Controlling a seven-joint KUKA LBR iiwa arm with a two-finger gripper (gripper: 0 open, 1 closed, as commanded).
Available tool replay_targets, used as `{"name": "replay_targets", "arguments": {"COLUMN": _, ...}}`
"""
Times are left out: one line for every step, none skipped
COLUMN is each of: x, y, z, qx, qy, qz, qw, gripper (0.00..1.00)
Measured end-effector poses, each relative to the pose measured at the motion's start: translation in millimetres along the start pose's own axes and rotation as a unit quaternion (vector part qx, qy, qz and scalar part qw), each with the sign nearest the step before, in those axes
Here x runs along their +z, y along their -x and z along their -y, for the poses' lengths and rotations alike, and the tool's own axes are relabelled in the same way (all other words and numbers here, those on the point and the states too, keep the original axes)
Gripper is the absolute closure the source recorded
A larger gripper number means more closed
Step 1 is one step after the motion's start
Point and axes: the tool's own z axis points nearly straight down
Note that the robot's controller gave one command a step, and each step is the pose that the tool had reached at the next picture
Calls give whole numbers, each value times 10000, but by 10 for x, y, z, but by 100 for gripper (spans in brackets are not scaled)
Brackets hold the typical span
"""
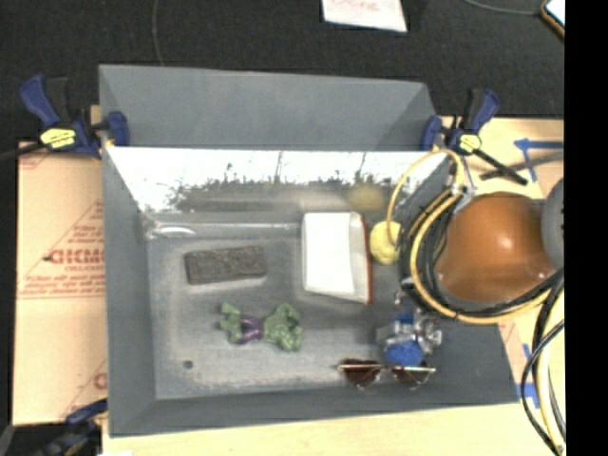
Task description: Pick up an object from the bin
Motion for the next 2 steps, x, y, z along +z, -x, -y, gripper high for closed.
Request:
{"name": "replay_targets", "arguments": {"x": -346, "y": 1, "z": -15, "qx": 4, "qy": 41, "qz": 1, "qw": 10000, "gripper": 100}}
{"name": "replay_targets", "arguments": {"x": -723, "y": 2, "z": 7, "qx": 4, "qy": 12, "qz": 3, "qw": 10000, "gripper": 100}}
